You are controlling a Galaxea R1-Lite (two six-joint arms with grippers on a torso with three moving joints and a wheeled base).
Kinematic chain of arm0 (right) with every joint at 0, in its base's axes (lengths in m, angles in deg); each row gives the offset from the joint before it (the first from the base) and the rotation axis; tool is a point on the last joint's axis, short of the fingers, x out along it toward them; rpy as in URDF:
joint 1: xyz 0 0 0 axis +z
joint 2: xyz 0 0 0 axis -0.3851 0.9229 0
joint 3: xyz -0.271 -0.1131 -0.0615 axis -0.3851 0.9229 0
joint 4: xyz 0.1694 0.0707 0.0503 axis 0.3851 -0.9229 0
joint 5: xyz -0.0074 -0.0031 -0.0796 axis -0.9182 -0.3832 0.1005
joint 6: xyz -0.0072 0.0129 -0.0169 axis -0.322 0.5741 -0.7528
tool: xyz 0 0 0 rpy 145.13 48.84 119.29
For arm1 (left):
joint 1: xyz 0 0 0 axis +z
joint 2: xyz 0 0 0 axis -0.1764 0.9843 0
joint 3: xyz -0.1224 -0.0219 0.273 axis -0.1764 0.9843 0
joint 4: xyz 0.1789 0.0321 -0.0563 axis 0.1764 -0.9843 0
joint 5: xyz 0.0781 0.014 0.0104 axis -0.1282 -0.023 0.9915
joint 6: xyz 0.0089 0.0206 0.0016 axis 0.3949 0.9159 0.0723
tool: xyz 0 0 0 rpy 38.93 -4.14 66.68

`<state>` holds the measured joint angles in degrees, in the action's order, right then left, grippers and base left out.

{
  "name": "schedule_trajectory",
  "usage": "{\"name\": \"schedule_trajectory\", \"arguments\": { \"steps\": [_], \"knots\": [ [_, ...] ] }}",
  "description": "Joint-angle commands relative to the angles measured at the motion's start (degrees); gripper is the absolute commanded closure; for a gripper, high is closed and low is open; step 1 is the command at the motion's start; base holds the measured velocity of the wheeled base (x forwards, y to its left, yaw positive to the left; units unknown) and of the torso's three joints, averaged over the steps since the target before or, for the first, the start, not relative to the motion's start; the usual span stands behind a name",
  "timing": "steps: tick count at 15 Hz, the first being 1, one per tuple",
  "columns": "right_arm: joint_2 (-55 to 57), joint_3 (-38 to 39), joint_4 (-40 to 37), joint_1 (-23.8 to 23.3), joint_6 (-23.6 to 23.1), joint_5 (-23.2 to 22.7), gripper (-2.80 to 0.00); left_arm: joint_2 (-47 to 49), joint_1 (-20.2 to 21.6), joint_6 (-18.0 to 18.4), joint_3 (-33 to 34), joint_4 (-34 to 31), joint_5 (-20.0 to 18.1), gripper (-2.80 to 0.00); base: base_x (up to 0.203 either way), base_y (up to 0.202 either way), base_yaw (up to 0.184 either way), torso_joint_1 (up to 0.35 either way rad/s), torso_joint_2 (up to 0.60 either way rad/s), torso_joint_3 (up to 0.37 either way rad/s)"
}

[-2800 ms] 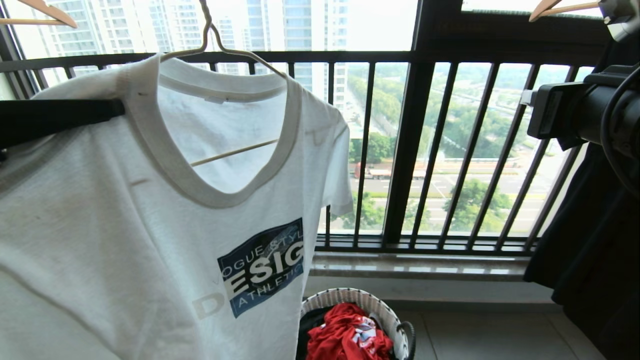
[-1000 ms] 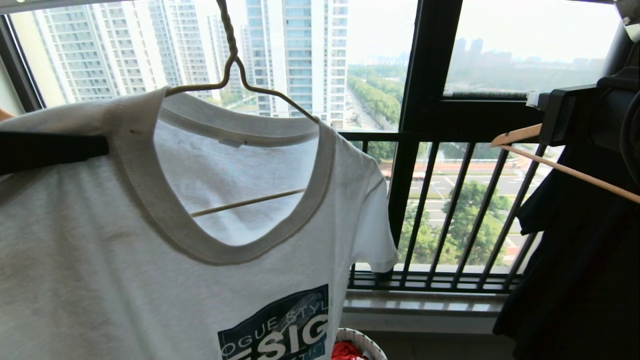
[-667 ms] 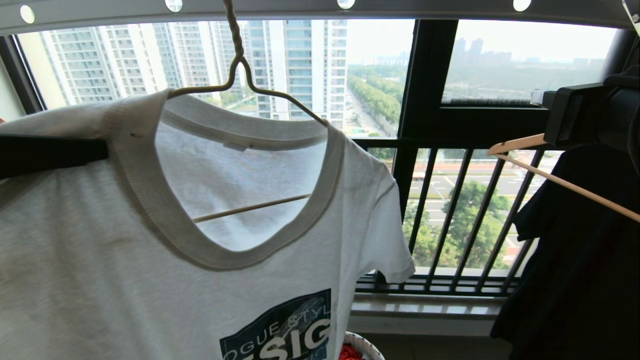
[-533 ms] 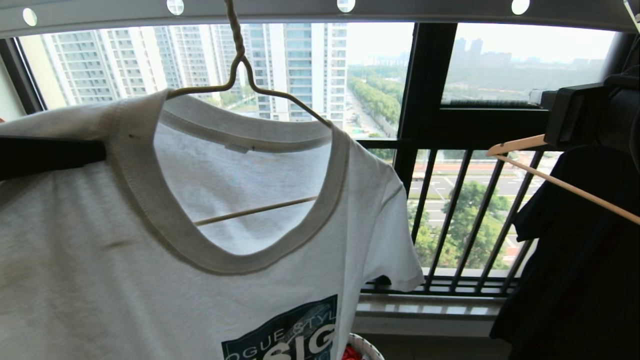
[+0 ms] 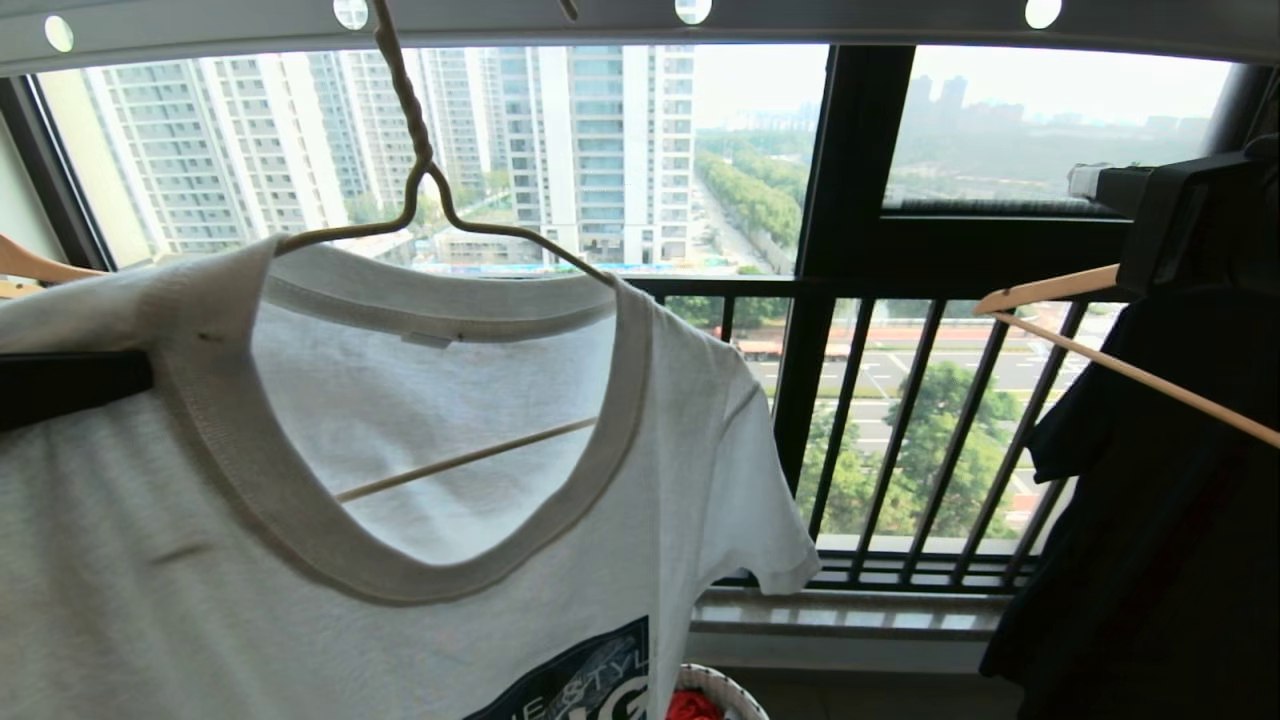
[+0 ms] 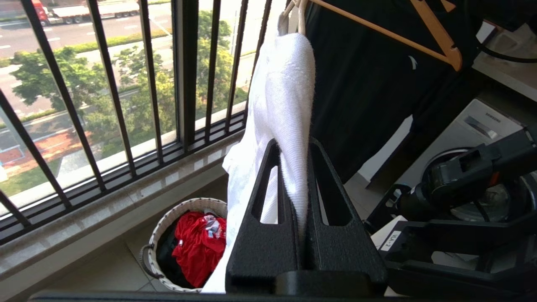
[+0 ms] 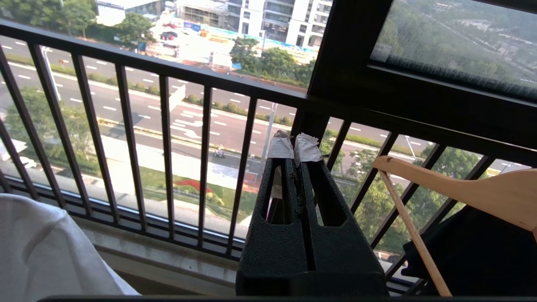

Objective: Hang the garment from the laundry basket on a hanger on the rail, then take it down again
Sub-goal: Hang the clothes rack on the clothesline

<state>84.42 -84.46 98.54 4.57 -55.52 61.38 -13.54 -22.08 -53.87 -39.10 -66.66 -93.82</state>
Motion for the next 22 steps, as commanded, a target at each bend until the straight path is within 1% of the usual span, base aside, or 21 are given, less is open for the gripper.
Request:
{"name": "schedule_trajectory", "arguments": {
  "steps": [1, 3, 5, 6, 7, 8, 9, 13, 16, 17, 20, 22],
  "knots": [
    [-1.23, 0.80, 0.10, 0.11, -1.37, 0.10, 0.00, -4.23, 0.05, 0.04, 1.08, -1.00, 11.67, 0.00, 0.000, 0.000, 0.000, 0.000, 0.00, 0.000],
    [-1.34, 0.71, 0.10, 0.11, -1.46, 0.10, 0.00, -7.08, 0.06, 0.16, 1.26, -3.87, 19.47, 0.00, 0.000, 0.000, 0.000, 0.000, 0.00, 0.000],
    [-1.82, 0.77, 0.10, 0.11, -1.54, 0.10, 0.00, -9.27, 0.06, 0.29, 1.54, -5.34, 27.97, 0.00, 0.000, 0.000, 0.000, 0.000, 0.00, 0.000],
    [-2.11, 0.80, 0.10, 0.11, -1.54, 0.10, 0.00, -10.62, 0.06, 0.60, 1.42, -6.99, 30.87, 0.00, 0.000, 0.000, 0.000, 0.000, 0.00, 0.000],
    [-2.20, 0.80, 0.10, 0.11, -1.54, 0.10, 0.00, -11.77, 0.06, 1.36, 1.19, -8.76, 32.17, 0.00, 0.000, 0.000, 0.000, 0.000, 0.00, 0.000],
    [-2.28, 0.71, 0.10, 0.11, -1.54, 0.10, 0.00, -12.80, 0.06, 2.88, 1.15, -9.77, 34.00, 0.00, 0.000, 0.000, 0.000, 0.000, 0.00, 0.000],
    [-2.37, 0.71, 0.10, 0.11, -1.54, 0.10, 0.00, -13.83, 0.06, 3.58, 1.25, -10.17, 36.72, 0.00, 0.000, 0.000, 0.000, 0.000, 0.00, 0.000],
    [-2.11, 0.89, 0.10, 0.21, -1.61, 0.01, 0.00, -16.98, 0.00, 3.78, 1.46, -11.06, 44.61, 0.00, 0.000, 0.000, 0.000, 0.000, 0.00, 0.000],
    [-2.11, 0.98, 0.10, 0.29, -1.54, -0.07, 0.00, -17.20, -0.03, 3.86, 1.46, -10.78, 52.76, 0.00, 0.000, 0.000, 0.000, 0.000, 0.00, 0.000],
    [-2.02, 0.98, 0.10, 0.29, -1.54, -0.07, 0.00, -17.67, -0.03, 3.79, 1.47, -10.74, 53.82, 0.00, 0.000, 0.000, 0.000, 0.000, 0.00, 0.000],
    [-1.25, 1.13, -0.43, 0.29, -1.54, -0.07, 0.00, -18.56, -0.36, 3.78, 2.02, -10.46, 54.10, 0.00, 0.000, 0.000, 0.000, 0.000, 0.00, 0.000],
    [-1.40, 0.71, -3.51, 0.29, -1.46, -0.34, 0.00, -18.16, -0.58, 3.90, 3.70, -7.77, 54.08, 0.00, 0.000, 0.000, 0.000, 0.000, 0.00, 0.000]
  ]
}}
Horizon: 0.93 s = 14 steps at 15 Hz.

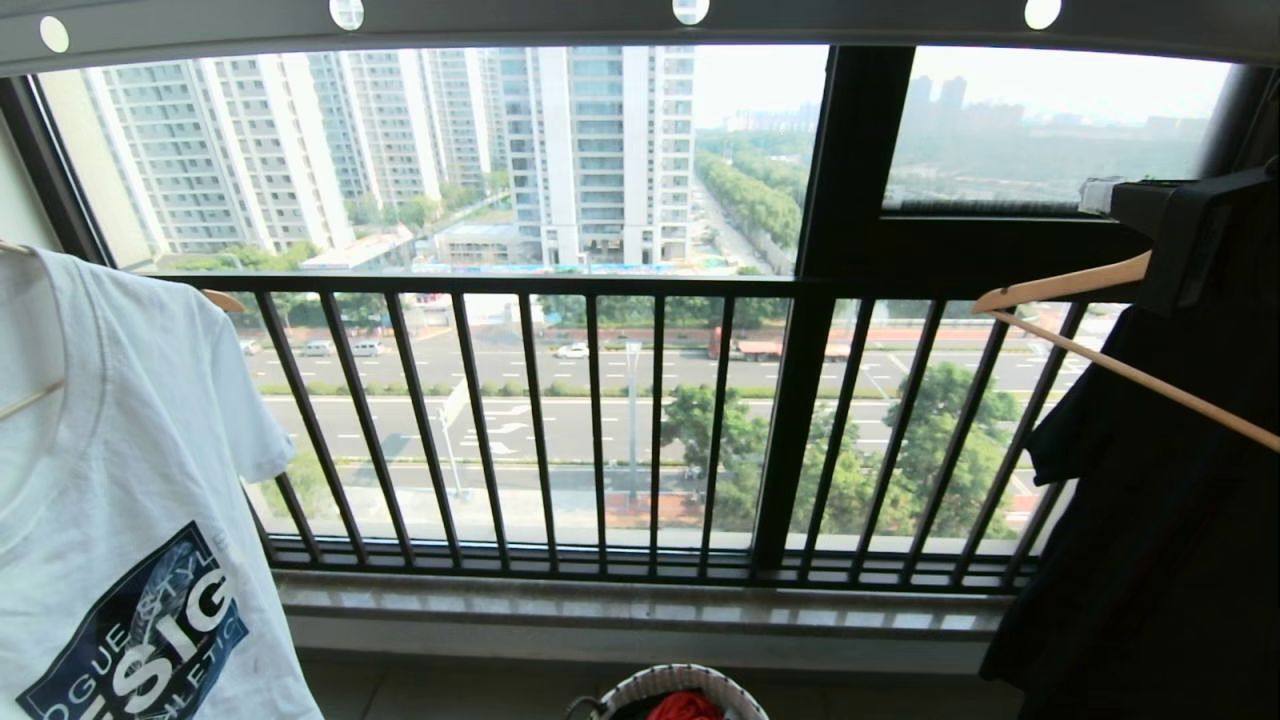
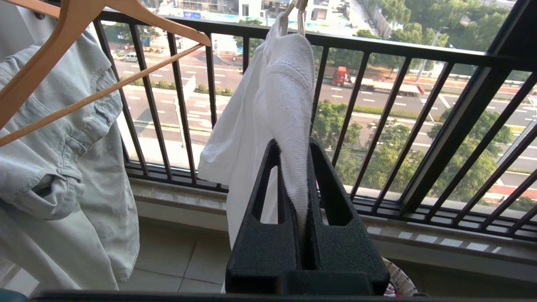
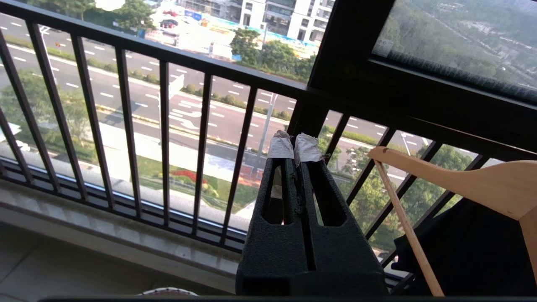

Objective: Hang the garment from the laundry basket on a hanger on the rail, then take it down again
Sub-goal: Hang the clothes rack on the clothesline

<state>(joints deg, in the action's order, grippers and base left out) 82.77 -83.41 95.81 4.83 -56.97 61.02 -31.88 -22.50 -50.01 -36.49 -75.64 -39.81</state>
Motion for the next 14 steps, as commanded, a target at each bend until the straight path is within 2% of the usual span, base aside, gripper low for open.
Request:
{"name": "schedule_trajectory", "arguments": {
  "steps": [1, 5, 8, 14],
  "knots": [
    [0.24, -0.30, -0.77, 0.03, -0.05, 0.02, 0.00, 0.60, -0.22, 0.16, 1.76, 3.24, 0.05, 0.00, 0.000, 0.000, 0.000, 0.000, 0.00, 0.000],
    [0.59, -0.33, -0.86, 0.03, -0.10, 0.02, 0.00, 6.15, -0.25, 1.00, 1.48, 5.59, 0.78, 0.00, 0.000, 0.000, 0.000, 0.000, 0.00, 0.000],
    [1.25, -0.42, -0.77, -0.04, -0.05, 0.02, 0.00, 7.77, -0.23, 0.54, 1.57, 7.54, 6.16, 0.00, 0.000, 0.000, 0.000, 0.000, 0.00, 0.000],
    [2.00, -0.42, -0.77, -0.06, -0.01, 0.02, 0.00, 8.13, -0.14, -1.06, 1.57, 8.62, 10.93, 0.00, 0.000, 0.000, 0.000, 0.000, 0.00, 0.000]
  ]
}}
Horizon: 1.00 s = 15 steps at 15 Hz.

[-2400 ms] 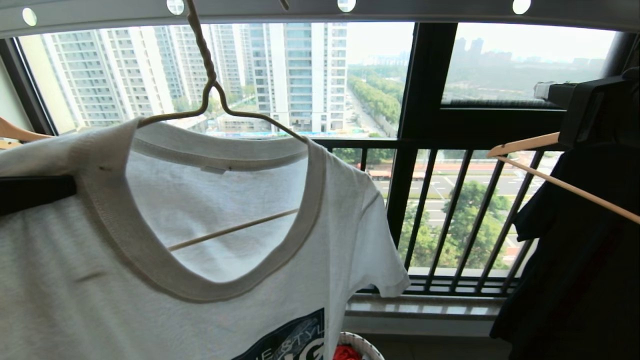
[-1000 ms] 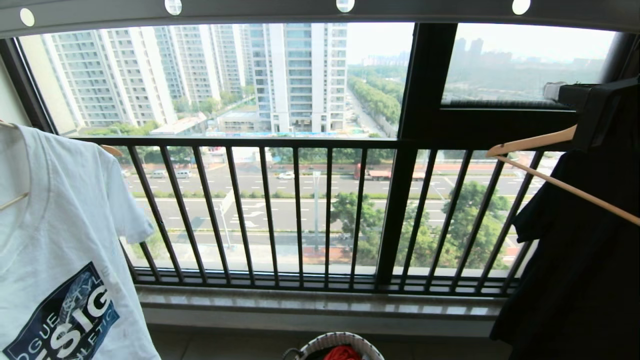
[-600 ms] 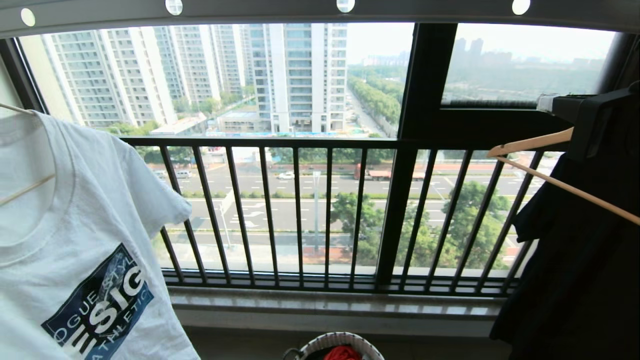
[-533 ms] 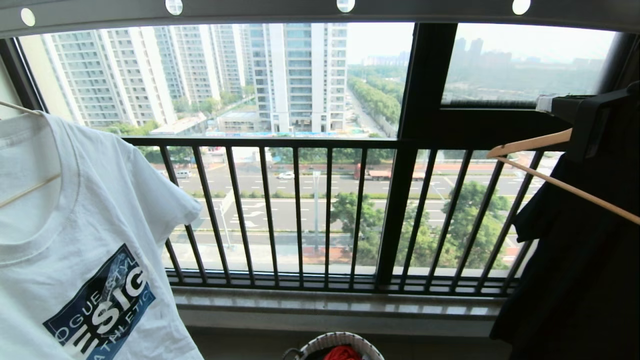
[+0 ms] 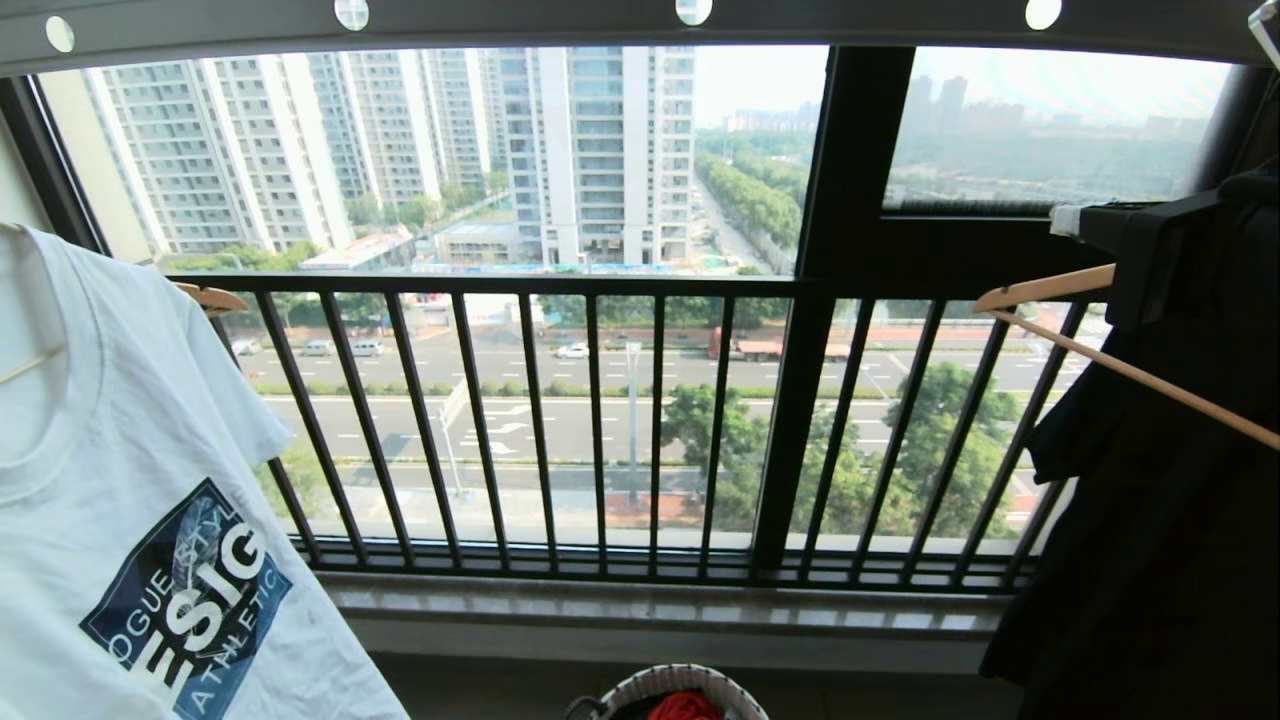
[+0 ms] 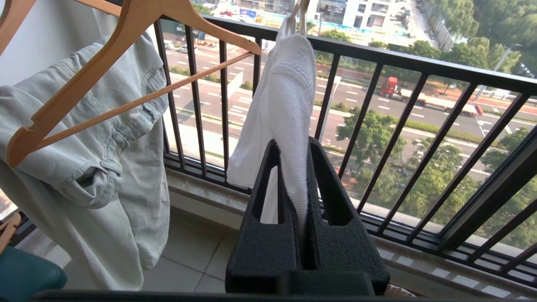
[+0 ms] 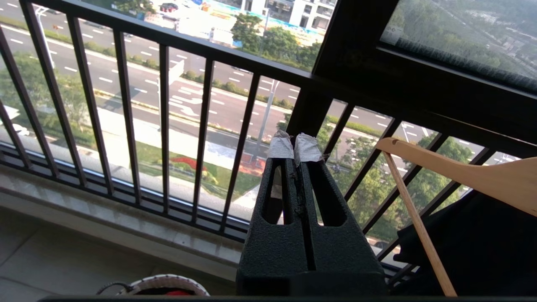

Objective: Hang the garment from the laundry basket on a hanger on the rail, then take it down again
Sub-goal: Hang the clothes rack on the clothesline

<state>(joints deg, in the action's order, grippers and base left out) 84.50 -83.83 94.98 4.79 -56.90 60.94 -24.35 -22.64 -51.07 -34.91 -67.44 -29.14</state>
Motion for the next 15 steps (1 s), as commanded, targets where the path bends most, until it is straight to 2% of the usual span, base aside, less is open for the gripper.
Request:
{"name": "schedule_trajectory", "arguments": {
  "steps": [1, 3, 10, 15],
  "knots": [
    [0.27, -0.09, 0.05, 0.06, -0.08, 0.10, 0.00, 1.54, 0.04, 0.01, -0.01, 1.68, 0.63, 0.00, 0.000, 0.000, 0.000, 0.000, 0.00, 0.000],
    [0.36, -0.01, 0.05, 0.04, -0.08, 0.10, 0.00, 3.10, 0.09, 0.32, -0.01, 3.61, 2.56, 0.00, 0.000, 0.000, 0.000, 0.000, 0.00, 0.000],
    [0.36, -0.10, 0.05, -0.02, -0.08, 0.10, 0.00, 8.45, 0.09, 1.75, -0.13, 9.00, 2.56, 0.00, 0.000, 0.000, 0.000, 0.000, 0.00, 0.000],
    [1.24, -0.10, -0.12, -0.02, -0.08, 0.19, 0.00, 10.29, 0.18, 1.77, -0.16, 9.64, 2.56, 0.00, 0.000, 0.000, 0.000, 0.000, 0.00, 0.000]
  ]
}}
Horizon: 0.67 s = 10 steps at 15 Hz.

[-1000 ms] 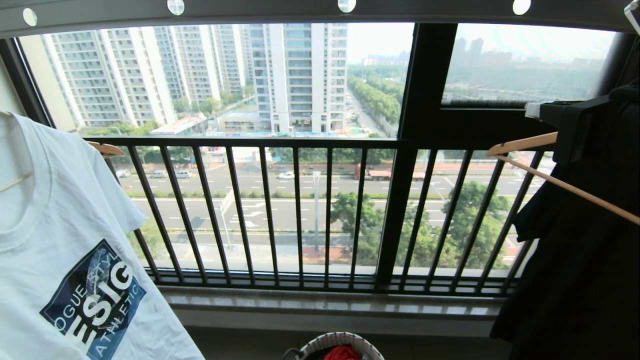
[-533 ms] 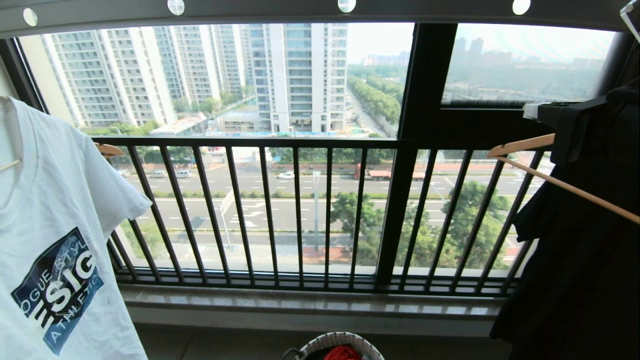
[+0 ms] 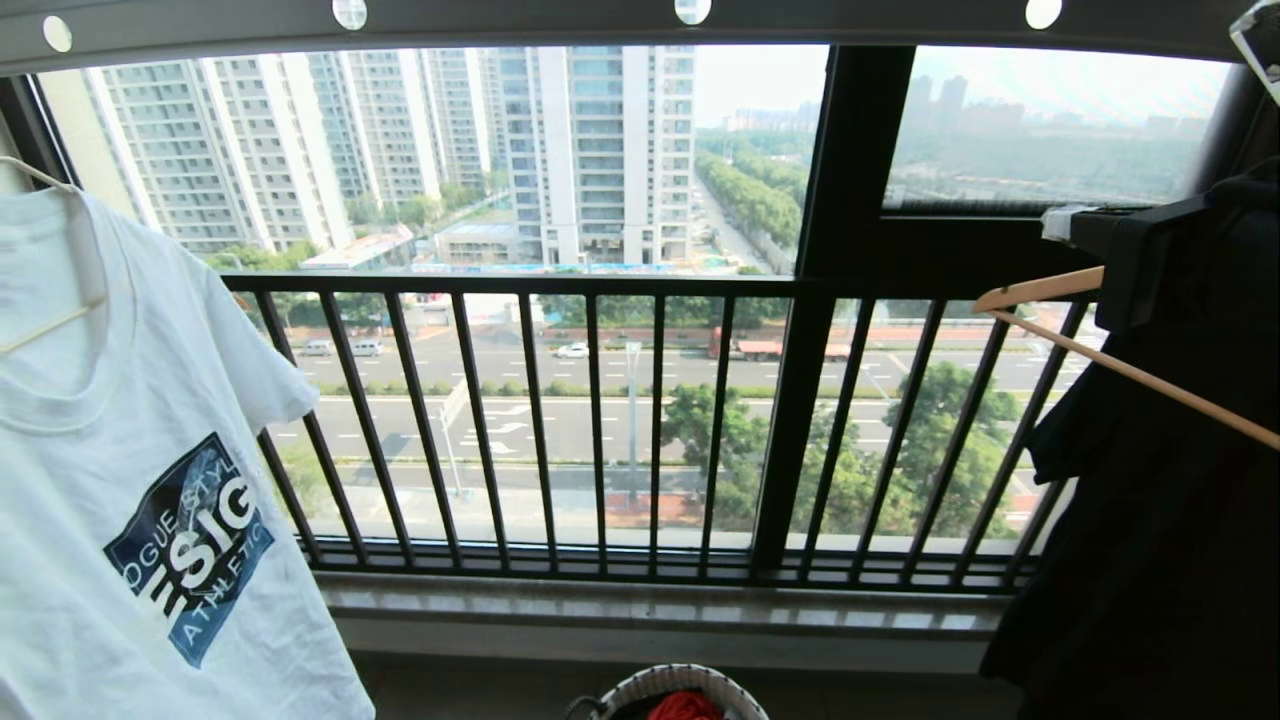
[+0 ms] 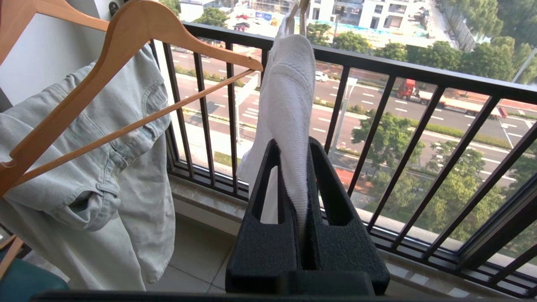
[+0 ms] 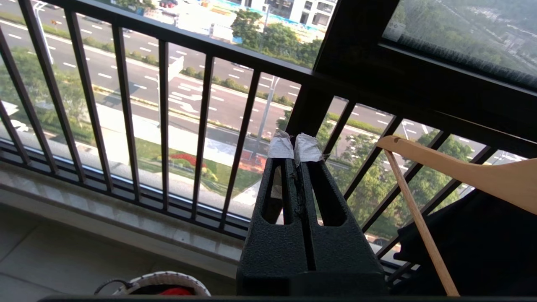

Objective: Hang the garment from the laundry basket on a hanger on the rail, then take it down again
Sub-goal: Hang the clothes rack on the clothesline

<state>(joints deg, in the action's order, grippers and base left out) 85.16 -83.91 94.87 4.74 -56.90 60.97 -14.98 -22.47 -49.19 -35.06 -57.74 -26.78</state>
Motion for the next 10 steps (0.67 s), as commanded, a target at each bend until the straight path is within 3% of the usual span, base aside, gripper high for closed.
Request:
{"name": "schedule_trajectory", "arguments": {
  "steps": [1, 6, 10],
  "knots": [
    [0.67, -0.01, -0.01, 0.03, -0.08, 0.16, 0.00, 1.16, 0.01, -0.28, -0.03, -0.06, 0.19, 0.00, 0.000, 0.000, 0.000, 0.000, 0.00, 0.000],
    [0.85, 0.08, -0.01, 0.03, -0.08, 0.16, 0.00, 4.07, 5.43, 0.22, 0.05, 3.24, -0.51, 0.00, 0.000, 0.000, 0.000, 0.000, 0.00, 0.000],
    [0.95, 0.08, -0.01, 0.05, -0.08, 0.16, 0.00, 5.03, 5.54, 0.24, 0.06, 3.45, -1.12, 0.00, 0.000, 0.000, 0.000, 0.000, 0.00, 0.000]
  ]
}}
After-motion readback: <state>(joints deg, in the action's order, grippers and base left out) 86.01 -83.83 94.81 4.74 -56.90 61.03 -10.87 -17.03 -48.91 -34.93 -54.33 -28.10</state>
